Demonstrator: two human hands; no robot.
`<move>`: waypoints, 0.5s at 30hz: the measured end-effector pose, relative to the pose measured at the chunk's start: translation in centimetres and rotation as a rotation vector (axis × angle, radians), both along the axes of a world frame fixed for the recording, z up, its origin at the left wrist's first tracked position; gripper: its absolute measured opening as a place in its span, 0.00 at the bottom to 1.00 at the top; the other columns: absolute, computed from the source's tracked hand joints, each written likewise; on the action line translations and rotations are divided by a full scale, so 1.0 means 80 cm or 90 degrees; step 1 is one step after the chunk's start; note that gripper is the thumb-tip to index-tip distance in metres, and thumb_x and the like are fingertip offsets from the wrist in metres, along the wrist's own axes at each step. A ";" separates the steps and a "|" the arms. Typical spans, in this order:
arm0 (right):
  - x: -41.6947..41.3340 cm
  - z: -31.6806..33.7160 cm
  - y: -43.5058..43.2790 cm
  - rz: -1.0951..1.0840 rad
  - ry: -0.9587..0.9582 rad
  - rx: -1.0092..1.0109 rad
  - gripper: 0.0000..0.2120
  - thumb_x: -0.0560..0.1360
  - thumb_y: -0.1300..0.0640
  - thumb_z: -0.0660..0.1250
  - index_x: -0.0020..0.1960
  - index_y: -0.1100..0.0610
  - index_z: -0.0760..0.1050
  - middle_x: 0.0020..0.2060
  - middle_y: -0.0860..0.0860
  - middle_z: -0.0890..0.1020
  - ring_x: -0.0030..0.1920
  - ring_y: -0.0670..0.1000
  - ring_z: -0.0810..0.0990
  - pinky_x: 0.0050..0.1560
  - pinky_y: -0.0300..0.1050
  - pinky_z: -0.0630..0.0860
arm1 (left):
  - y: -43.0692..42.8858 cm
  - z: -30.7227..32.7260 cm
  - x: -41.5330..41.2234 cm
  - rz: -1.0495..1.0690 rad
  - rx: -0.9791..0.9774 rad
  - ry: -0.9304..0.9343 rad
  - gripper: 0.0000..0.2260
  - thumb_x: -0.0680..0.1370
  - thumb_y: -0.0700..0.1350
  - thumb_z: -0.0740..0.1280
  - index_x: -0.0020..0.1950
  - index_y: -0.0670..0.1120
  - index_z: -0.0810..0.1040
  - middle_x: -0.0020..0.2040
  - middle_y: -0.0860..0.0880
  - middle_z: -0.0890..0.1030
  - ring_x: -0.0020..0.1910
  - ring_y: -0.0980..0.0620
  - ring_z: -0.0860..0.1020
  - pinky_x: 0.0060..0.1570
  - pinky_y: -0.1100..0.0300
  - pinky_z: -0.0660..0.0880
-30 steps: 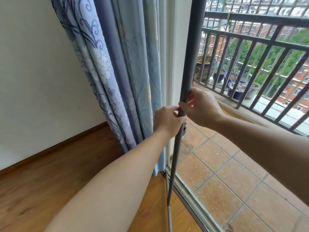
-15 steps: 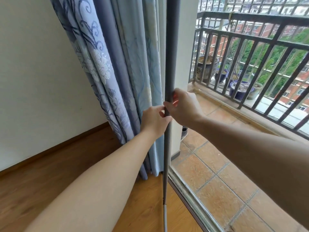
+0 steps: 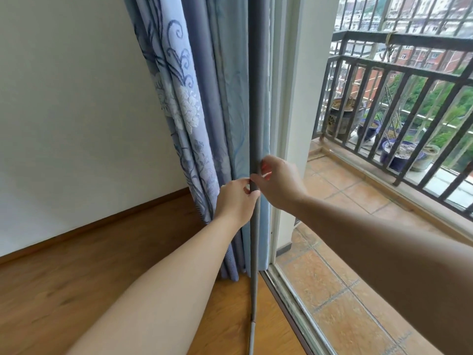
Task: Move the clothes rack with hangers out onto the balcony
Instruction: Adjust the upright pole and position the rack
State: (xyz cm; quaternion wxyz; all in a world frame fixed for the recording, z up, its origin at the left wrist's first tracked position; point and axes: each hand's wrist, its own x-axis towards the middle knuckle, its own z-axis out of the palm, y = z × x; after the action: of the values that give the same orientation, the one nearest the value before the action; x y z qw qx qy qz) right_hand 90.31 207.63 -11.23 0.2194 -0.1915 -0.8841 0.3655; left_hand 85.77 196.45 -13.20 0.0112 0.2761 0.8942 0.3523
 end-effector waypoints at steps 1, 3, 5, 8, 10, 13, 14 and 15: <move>0.004 0.001 0.002 0.008 0.000 -0.010 0.08 0.70 0.53 0.68 0.47 0.55 0.77 0.43 0.50 0.82 0.45 0.53 0.80 0.48 0.53 0.79 | -0.001 0.001 0.004 0.026 0.014 0.013 0.10 0.76 0.47 0.62 0.36 0.47 0.75 0.34 0.50 0.78 0.38 0.47 0.74 0.38 0.58 0.69; 0.014 0.005 0.008 0.019 -0.003 -0.019 0.17 0.70 0.51 0.71 0.57 0.55 0.76 0.48 0.49 0.81 0.48 0.50 0.80 0.51 0.49 0.79 | -0.005 0.001 0.013 0.074 0.041 0.064 0.14 0.76 0.51 0.63 0.32 0.48 0.73 0.31 0.50 0.77 0.34 0.46 0.75 0.33 0.57 0.72; 0.028 0.015 0.022 0.004 0.008 -0.021 0.21 0.71 0.52 0.71 0.61 0.56 0.74 0.51 0.50 0.81 0.48 0.50 0.80 0.51 0.46 0.78 | -0.003 0.009 0.025 0.052 0.023 0.109 0.16 0.76 0.56 0.63 0.32 0.48 0.74 0.31 0.50 0.79 0.33 0.47 0.76 0.32 0.57 0.73; 0.056 0.045 0.059 -0.038 0.045 -0.003 0.18 0.72 0.54 0.69 0.60 0.57 0.75 0.50 0.52 0.82 0.47 0.50 0.81 0.52 0.47 0.78 | 0.029 0.037 0.043 -0.009 0.017 0.139 0.14 0.76 0.56 0.63 0.37 0.49 0.77 0.32 0.53 0.78 0.34 0.49 0.75 0.31 0.60 0.69; 0.080 0.073 0.092 -0.074 0.080 0.018 0.16 0.72 0.57 0.69 0.59 0.59 0.76 0.49 0.53 0.83 0.46 0.51 0.82 0.53 0.50 0.78 | 0.064 0.064 0.055 -0.037 0.029 0.167 0.13 0.75 0.56 0.63 0.38 0.50 0.78 0.33 0.53 0.78 0.34 0.49 0.75 0.31 0.60 0.66; 0.122 0.113 0.145 -0.121 0.118 0.058 0.13 0.73 0.59 0.68 0.58 0.60 0.76 0.47 0.53 0.83 0.44 0.50 0.82 0.51 0.48 0.80 | 0.120 0.106 0.078 -0.097 0.055 0.210 0.11 0.75 0.55 0.63 0.40 0.50 0.78 0.35 0.52 0.82 0.34 0.50 0.77 0.31 0.62 0.70; 0.138 0.125 0.164 -0.138 0.128 0.082 0.12 0.74 0.60 0.68 0.57 0.60 0.77 0.46 0.52 0.83 0.43 0.48 0.82 0.49 0.46 0.80 | 0.139 0.121 0.086 -0.114 0.068 0.224 0.11 0.75 0.55 0.63 0.39 0.50 0.78 0.35 0.52 0.82 0.34 0.51 0.78 0.31 0.62 0.71; 0.153 0.136 0.182 -0.155 0.137 0.100 0.12 0.74 0.61 0.68 0.57 0.60 0.76 0.45 0.51 0.83 0.42 0.48 0.81 0.48 0.45 0.81 | 0.159 0.136 0.095 -0.130 0.083 0.242 0.10 0.74 0.54 0.64 0.39 0.49 0.78 0.35 0.52 0.82 0.34 0.50 0.78 0.31 0.62 0.72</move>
State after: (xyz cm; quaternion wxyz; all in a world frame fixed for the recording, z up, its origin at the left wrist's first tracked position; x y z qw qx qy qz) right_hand 102.58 222.20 -0.34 0.3694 -0.2392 -0.8517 0.2845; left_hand 93.36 209.14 -2.31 -0.1401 0.4270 0.8227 0.3481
